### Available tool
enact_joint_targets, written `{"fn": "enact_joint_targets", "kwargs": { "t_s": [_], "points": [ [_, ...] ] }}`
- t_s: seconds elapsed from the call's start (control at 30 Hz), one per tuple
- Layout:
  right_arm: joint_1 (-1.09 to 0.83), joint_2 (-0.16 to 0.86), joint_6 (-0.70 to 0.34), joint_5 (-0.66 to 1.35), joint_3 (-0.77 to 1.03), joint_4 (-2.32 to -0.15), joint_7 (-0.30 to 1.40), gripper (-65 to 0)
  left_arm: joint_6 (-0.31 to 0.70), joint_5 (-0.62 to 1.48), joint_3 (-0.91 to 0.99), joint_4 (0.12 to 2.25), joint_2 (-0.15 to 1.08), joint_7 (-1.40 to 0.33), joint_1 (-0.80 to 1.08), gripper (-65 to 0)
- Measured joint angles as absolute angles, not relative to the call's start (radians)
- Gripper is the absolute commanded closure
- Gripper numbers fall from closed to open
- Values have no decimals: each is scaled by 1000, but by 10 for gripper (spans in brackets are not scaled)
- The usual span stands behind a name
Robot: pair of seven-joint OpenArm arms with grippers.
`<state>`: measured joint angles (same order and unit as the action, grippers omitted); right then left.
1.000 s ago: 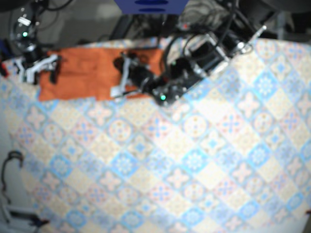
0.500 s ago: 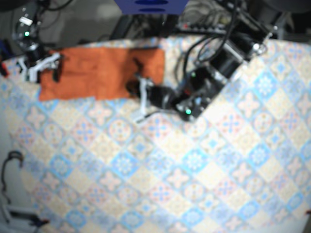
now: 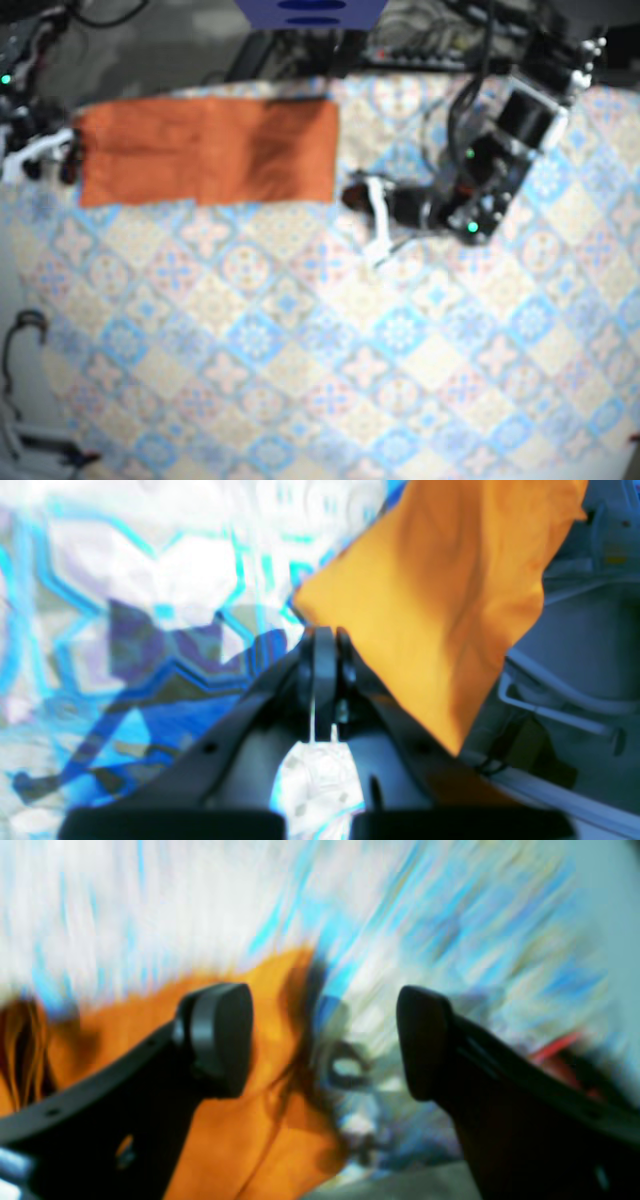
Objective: Fold the T-shirt properly
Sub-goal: 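Grasp and lift the strip's other end with the right gripper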
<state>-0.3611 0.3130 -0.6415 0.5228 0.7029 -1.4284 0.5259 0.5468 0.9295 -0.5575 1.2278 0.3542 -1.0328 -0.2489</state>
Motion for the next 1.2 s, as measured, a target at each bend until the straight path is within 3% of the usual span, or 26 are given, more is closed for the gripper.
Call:
{"fn": "enact_joint_targets", "kwargs": {
  "t_s": [0.3, 0.43, 0.57, 0.87, 1.2],
  "points": [
    [-367, 493, -642, 776, 699, -1264, 777, -433, 547, 926, -526, 1228, 355, -1029, -211, 0],
    [-366, 551, -689, 868, 699, -1184, 880, -433, 547, 928, -527, 1228, 350, -1031, -206, 0],
    [-316, 569, -688, 873, 649, -1111, 984, -433, 547, 928, -526, 1228, 355, -1032, -207, 0],
    [-238, 579, -688, 884, 470, -1060, 997, -433, 547, 929, -526, 1228, 353, -1031, -205, 0],
    [-191, 585, -688, 880, 425, -994, 1012, -434, 547, 936, -527, 1228, 389, -1029, -204, 0]
  ]
}}
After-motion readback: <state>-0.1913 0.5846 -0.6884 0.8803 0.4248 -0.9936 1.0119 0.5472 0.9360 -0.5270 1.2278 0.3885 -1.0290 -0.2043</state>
